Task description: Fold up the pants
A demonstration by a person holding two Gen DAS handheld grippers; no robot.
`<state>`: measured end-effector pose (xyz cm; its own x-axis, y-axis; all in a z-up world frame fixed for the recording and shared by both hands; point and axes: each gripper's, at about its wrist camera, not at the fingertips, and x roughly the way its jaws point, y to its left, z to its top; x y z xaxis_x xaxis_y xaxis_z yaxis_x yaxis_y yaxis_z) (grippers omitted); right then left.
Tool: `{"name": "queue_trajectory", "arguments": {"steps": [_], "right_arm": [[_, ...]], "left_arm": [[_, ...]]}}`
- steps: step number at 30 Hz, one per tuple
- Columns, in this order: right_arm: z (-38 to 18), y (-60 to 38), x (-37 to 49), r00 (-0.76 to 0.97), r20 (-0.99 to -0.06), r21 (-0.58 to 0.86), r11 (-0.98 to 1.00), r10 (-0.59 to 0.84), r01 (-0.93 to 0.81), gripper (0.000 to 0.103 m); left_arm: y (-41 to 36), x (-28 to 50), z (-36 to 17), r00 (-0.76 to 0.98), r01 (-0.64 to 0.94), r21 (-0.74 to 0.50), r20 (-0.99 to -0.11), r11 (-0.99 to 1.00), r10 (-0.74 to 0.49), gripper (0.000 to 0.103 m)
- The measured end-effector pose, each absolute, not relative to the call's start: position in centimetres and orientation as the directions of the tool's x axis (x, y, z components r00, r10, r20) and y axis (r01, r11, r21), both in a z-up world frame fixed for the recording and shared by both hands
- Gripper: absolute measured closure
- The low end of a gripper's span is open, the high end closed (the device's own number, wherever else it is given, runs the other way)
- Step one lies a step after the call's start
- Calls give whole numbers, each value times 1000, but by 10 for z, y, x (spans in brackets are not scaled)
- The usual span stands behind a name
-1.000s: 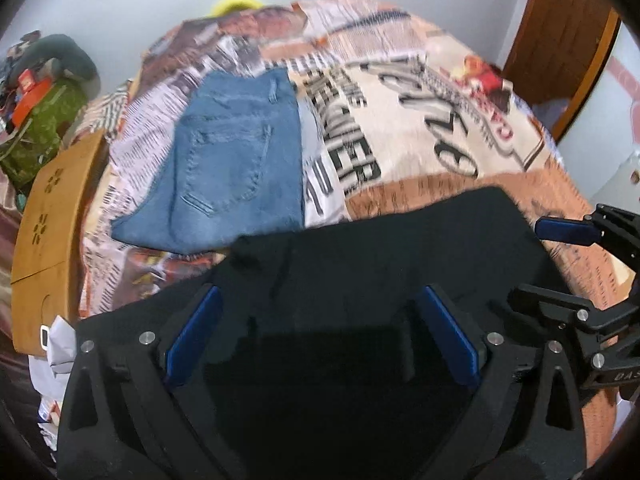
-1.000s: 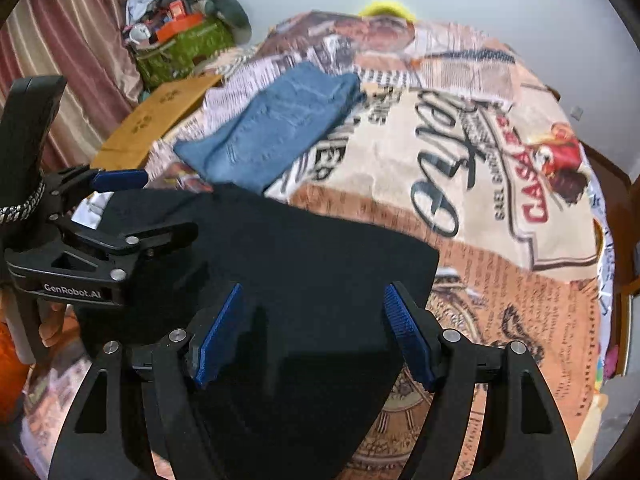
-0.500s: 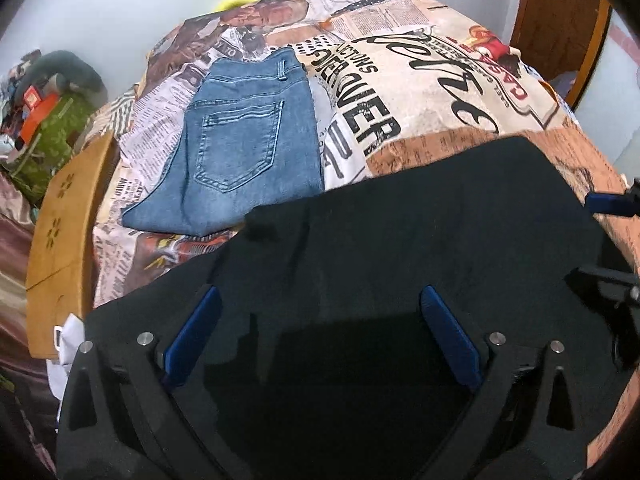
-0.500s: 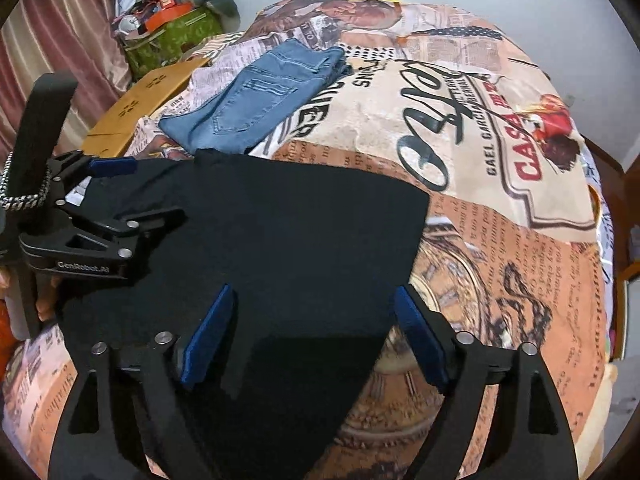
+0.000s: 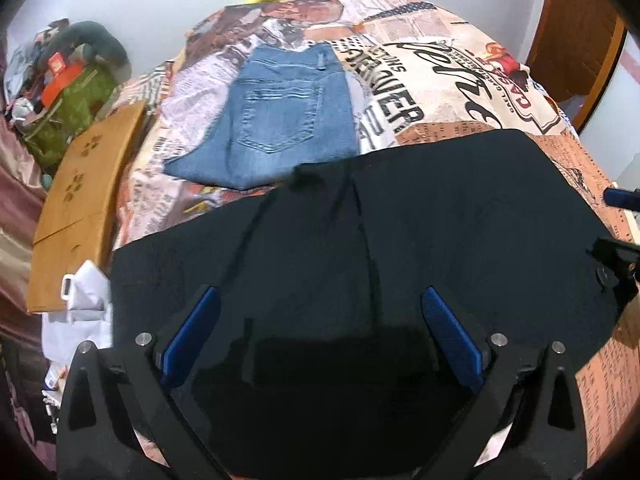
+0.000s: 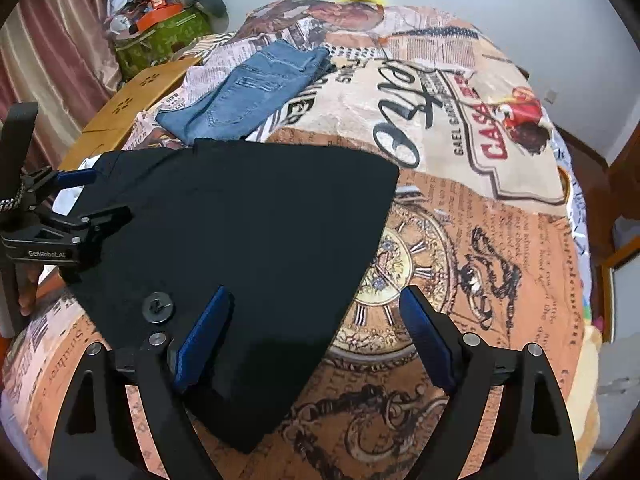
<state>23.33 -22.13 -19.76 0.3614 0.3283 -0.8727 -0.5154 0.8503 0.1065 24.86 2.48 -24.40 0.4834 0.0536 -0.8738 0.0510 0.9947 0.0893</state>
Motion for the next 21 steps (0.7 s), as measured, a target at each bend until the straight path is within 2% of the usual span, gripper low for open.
{"name": "queue_trajectory", "arguments": {"steps": [4,8,13,17,21], "right_arm": [[-183,-214,227,395,-858,77,842,329,-535,18],[-163,-199,219,444,-827,36,822,344,-568,18],[-147,-174,210,461,-798,40,798,387,-601,18],[-144,-149,207,447,-794,48,776,412,-629,18],[-155,-123,208,422,-810,34,750,408,-660,18]], "left_arm": [[44,232,-230,512,-1,118,-853,993,102,1],[79,219,-216,510,-69,30,-858,997,61,1],[130,196,-206,532,-202,-20,-841,979,93,1],[173,178,-216,515,-298,-75,-852,951,94,1],[208,162,-242,475,-380,-175,-880,908,29,1]]}}
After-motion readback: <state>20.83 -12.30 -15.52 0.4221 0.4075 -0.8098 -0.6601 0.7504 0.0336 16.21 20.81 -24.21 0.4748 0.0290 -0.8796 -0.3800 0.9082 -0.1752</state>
